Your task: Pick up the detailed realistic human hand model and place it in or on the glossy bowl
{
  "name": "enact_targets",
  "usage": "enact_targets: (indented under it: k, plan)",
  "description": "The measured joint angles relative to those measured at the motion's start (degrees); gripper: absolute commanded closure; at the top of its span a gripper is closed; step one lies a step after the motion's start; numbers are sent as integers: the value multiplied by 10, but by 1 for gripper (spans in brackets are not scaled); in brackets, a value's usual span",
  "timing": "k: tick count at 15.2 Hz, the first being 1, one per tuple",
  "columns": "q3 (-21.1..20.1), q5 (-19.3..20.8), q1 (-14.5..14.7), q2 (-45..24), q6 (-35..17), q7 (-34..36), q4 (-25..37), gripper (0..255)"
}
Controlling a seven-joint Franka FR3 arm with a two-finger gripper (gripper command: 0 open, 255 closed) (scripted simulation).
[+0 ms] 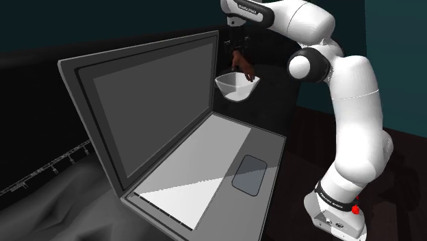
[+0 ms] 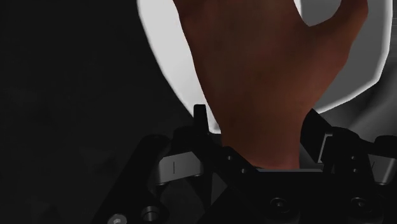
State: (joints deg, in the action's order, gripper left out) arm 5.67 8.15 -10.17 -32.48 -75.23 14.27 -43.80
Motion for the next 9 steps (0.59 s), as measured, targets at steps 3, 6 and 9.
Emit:
enact_targets:
  k: [3,6,9]
  plan:
    - [-1,2,3,31,-44,9,-74,255]
    - [-1,4,4,49,-81,15,-126,255]
    - [-2,5,5,65,-123,20,-173,255]
